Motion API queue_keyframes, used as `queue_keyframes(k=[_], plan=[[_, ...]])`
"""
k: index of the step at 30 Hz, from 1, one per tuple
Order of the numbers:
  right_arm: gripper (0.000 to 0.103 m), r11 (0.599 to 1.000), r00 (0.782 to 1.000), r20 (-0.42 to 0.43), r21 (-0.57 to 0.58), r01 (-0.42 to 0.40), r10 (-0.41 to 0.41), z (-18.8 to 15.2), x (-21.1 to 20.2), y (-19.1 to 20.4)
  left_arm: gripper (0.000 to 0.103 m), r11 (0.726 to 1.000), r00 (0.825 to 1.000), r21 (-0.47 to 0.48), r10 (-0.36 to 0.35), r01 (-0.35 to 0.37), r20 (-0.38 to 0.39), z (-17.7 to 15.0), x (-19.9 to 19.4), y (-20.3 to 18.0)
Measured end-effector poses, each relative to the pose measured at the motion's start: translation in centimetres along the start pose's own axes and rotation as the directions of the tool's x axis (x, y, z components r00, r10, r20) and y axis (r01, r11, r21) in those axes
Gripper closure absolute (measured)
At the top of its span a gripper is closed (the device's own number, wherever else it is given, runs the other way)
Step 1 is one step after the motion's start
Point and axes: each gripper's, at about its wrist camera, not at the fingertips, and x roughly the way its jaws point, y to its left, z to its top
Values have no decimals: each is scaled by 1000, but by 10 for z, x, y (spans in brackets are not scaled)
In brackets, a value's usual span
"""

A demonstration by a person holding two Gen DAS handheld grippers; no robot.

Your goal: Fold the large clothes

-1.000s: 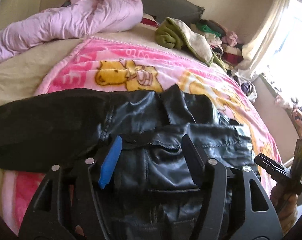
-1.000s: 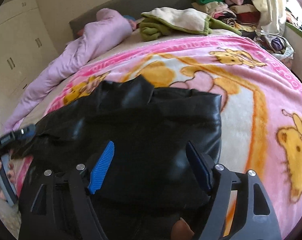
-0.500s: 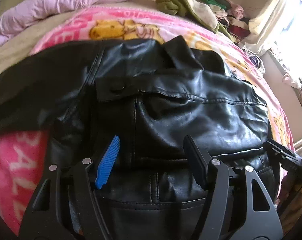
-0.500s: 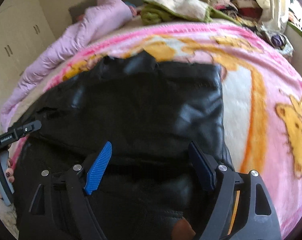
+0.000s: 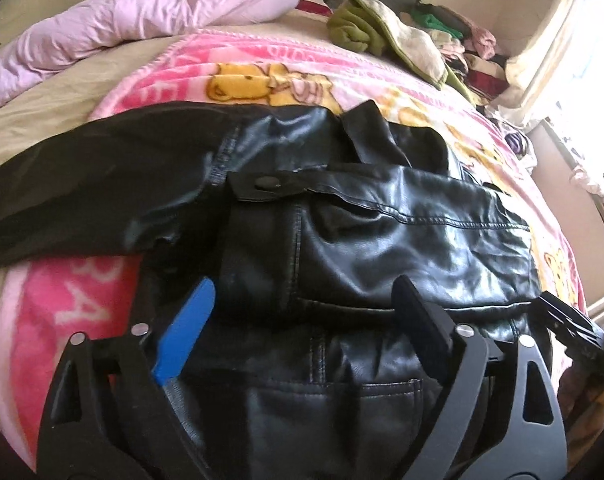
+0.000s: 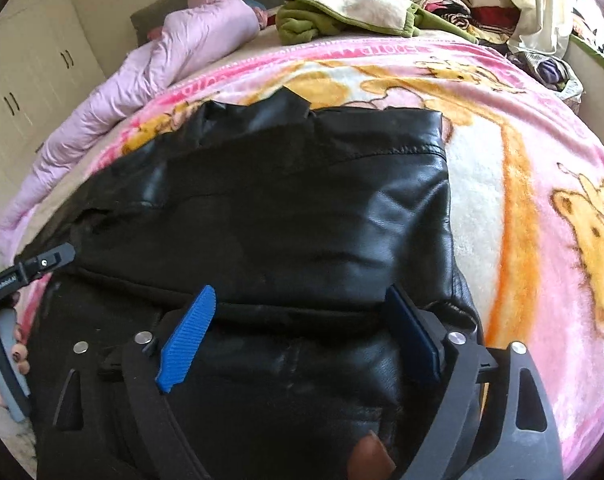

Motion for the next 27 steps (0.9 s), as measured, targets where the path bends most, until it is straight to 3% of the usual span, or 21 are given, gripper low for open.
queue_keyframes(k=[1, 9, 27], plan=[[15, 1000, 1000, 5, -6, -3, 3, 0, -3, 2, 9, 1000, 1000, -1, 7, -7, 3, 0, -2, 1], [7, 999, 998, 53, -48, -20, 23, 4, -19, 28, 9, 998, 998, -42, 54, -52, 38, -2, -20, 16], [5, 974, 982, 114, -189, -124, 147, 37, -25, 123, 9, 967, 978, -196, 186, -164, 100, -1, -60, 97]])
